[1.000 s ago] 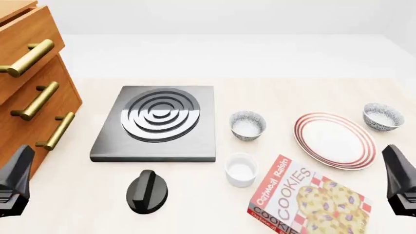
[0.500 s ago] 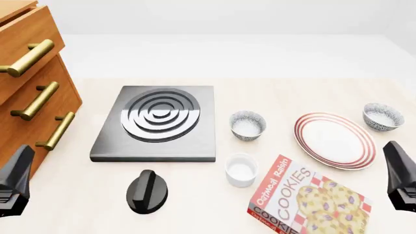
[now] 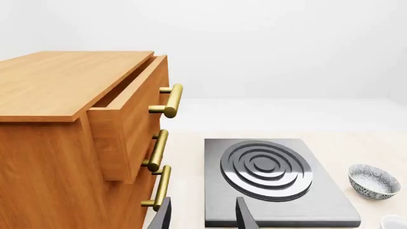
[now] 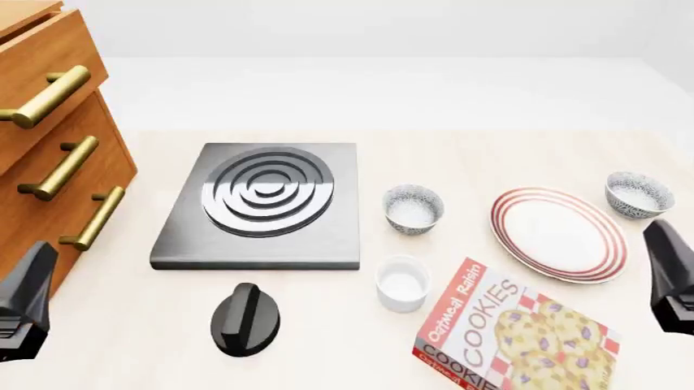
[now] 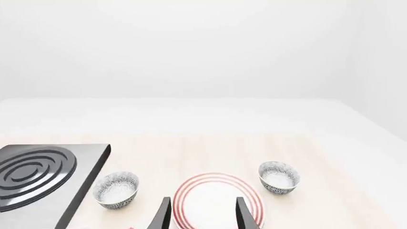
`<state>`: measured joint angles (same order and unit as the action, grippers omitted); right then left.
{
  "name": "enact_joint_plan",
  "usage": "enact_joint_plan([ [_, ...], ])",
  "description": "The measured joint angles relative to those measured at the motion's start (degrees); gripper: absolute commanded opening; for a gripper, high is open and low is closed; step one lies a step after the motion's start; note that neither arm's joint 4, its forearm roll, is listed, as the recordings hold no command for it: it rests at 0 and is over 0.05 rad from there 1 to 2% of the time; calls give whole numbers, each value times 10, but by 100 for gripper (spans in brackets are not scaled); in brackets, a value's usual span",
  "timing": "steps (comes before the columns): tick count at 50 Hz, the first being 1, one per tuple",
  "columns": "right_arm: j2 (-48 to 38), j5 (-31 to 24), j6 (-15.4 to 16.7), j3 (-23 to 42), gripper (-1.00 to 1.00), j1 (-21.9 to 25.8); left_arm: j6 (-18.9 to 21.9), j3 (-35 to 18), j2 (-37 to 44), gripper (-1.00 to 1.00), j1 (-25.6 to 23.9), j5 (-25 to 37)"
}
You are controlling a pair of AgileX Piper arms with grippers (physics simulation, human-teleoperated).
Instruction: Pick the akita bowl next to the plate and place it on the plate.
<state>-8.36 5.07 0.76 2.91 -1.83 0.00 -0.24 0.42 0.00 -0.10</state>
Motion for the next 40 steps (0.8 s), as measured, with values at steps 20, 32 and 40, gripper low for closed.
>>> enact_joint_plan([
  [20, -32, -1, 3, 36, 100, 5, 0, 0, 0, 100, 0, 0],
  [32, -62, 11, 6, 52, 100, 10, 0, 0, 0, 100, 0, 0],
  [40, -86, 25, 9, 60, 100, 9, 0, 0, 0, 100, 0, 0],
])
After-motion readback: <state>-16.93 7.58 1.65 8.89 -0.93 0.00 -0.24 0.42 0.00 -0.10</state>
